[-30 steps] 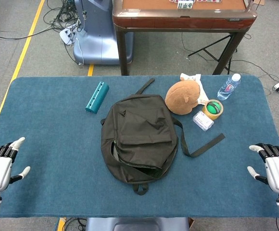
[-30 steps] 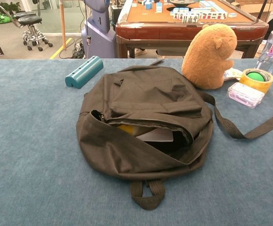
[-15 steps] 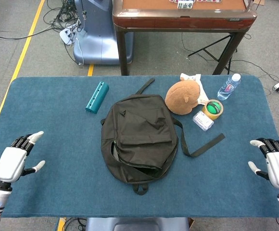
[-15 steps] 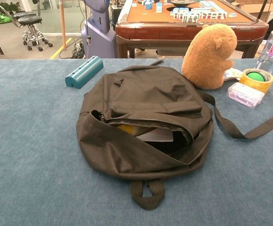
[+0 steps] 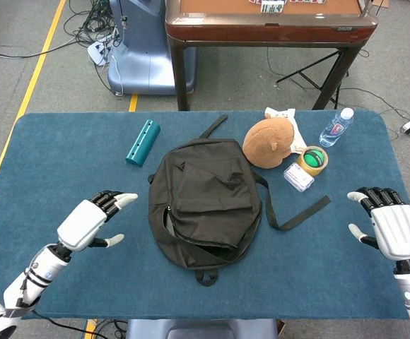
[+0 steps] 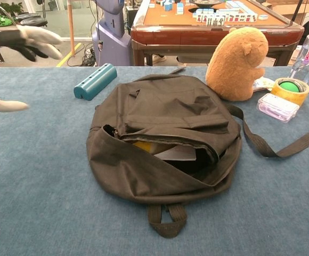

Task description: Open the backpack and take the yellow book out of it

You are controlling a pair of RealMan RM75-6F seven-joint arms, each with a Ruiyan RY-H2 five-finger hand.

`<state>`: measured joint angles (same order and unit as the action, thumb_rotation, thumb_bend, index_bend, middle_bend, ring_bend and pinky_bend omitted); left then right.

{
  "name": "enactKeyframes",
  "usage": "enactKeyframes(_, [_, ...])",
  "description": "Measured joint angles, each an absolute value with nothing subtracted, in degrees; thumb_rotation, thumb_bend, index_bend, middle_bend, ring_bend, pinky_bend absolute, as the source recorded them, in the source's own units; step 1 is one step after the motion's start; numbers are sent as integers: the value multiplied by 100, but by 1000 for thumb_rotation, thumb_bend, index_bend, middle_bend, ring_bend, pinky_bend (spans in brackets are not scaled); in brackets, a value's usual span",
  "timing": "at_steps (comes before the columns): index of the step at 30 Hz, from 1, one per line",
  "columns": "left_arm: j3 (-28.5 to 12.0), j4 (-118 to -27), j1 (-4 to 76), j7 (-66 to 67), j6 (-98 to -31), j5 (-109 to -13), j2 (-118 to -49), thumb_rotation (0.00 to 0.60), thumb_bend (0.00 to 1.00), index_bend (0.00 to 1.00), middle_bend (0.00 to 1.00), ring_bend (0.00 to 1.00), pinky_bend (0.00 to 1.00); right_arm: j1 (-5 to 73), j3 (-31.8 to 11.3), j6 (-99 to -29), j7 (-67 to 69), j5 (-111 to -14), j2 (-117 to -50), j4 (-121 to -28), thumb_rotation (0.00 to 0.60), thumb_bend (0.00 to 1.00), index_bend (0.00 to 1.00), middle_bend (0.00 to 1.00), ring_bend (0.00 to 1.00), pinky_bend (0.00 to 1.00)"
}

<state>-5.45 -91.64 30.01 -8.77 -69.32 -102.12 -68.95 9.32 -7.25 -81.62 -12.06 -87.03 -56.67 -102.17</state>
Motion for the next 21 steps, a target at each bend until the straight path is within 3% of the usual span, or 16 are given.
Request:
enactKeyframes(12, [-615, -9092, 3957, -514, -5789, -9946, -7821, 600, 238, 110, 191, 176, 191, 950, -664, -8122, -1142, -8613, -5704, -10119, 600, 170, 312, 291, 239, 244])
enactKeyframes(21, [-686, -8740, 4406, -58, -5350, -9593, -8531, 600, 238, 151, 191, 186, 191, 896, -625, -8168, -1054, -8533, -5715, -10025, 600, 171, 312, 291, 239, 244])
